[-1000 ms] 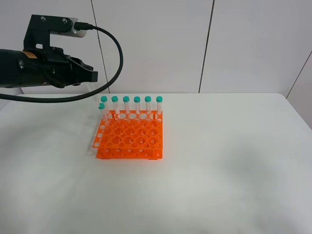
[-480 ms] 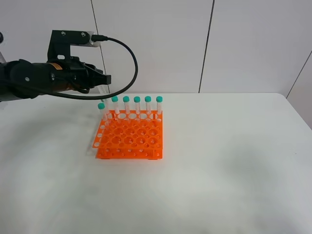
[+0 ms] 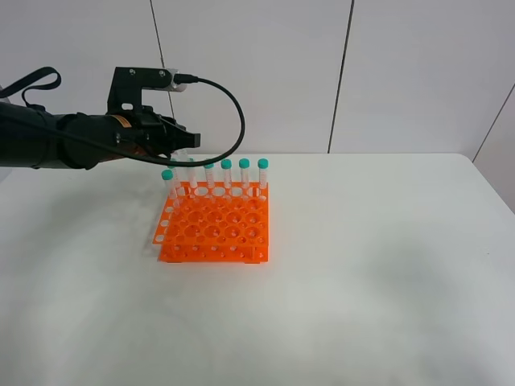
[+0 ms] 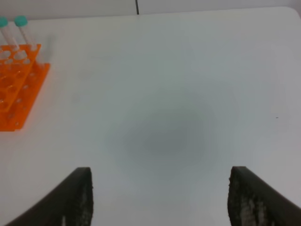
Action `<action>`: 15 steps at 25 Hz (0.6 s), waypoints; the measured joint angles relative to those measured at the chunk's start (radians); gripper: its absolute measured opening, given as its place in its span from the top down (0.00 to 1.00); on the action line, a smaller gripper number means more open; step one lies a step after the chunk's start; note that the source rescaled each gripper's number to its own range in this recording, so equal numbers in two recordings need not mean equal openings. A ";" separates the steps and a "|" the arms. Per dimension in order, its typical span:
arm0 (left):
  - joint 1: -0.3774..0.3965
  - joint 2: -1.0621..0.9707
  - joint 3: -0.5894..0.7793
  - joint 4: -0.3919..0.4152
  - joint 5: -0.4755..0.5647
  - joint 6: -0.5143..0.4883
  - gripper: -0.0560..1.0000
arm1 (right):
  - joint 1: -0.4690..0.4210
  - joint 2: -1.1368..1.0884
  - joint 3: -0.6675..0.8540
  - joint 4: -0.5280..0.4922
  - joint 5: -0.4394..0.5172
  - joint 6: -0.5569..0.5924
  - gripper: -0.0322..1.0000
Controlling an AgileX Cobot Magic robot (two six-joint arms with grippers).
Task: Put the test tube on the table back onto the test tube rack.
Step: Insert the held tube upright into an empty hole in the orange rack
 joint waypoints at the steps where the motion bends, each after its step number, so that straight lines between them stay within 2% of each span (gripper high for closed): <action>1: 0.001 0.011 -0.001 0.001 -0.005 0.000 0.93 | 0.000 0.000 0.000 0.000 0.000 0.000 0.09; 15: 0.021 0.056 -0.001 0.008 -0.012 0.000 0.93 | 0.000 0.000 0.000 0.001 0.000 0.000 0.09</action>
